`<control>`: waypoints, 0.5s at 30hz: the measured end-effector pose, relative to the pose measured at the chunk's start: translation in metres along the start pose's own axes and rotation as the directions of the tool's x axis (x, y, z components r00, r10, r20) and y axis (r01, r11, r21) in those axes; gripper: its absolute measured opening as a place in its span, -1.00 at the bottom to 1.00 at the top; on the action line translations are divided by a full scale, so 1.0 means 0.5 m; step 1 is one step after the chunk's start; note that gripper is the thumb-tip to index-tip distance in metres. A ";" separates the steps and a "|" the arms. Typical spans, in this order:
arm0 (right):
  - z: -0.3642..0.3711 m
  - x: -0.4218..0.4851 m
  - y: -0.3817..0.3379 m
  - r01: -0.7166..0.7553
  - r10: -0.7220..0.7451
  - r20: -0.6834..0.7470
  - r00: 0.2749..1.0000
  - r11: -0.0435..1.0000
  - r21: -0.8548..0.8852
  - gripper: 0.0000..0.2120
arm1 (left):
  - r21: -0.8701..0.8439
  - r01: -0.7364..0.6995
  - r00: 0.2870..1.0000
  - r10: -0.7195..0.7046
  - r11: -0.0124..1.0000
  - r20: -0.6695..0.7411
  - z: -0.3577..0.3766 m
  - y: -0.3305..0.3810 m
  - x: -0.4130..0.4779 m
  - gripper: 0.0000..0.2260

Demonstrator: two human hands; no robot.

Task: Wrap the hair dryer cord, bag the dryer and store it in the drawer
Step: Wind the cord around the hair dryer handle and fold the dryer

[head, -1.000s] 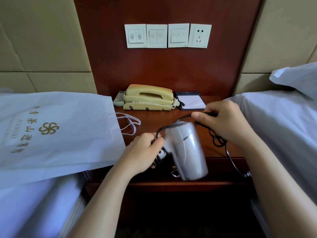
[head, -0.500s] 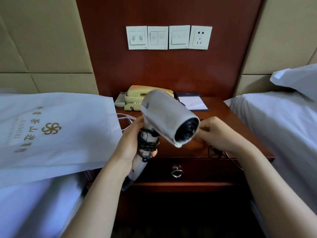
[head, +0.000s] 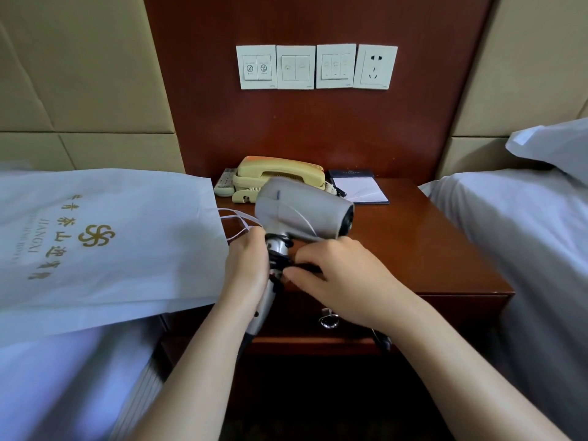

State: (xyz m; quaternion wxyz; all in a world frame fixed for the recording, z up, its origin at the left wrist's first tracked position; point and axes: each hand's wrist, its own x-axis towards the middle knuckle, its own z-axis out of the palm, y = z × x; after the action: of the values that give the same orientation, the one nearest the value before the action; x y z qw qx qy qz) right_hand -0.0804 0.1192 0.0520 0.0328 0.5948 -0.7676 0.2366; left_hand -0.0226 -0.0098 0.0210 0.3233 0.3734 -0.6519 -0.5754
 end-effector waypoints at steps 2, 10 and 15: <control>0.008 0.005 0.008 -0.074 0.071 -0.101 0.992 0.997 -0.032 -0.71 | 0.025 -0.038 0.995 0.036 0.999 0.096 0.007 0.002 -0.016 -0.49; 0.023 0.012 0.055 -0.268 0.309 -0.282 0.908 0.948 0.174 -0.69 | -0.042 0.037 0.826 -0.007 0.998 0.564 -0.014 -0.015 -0.038 -0.85; 0.023 0.009 0.062 -0.240 0.282 -0.364 0.888 0.958 0.158 -0.71 | -0.107 0.079 0.762 0.009 0.991 0.647 -0.009 -0.014 -0.069 -0.55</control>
State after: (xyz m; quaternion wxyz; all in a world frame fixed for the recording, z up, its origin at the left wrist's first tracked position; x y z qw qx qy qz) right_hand -0.1077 0.1158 0.0332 0.1176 0.4292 -0.8053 0.3917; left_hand -0.0003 0.0170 0.0149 0.0914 0.1431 -0.6780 -0.7151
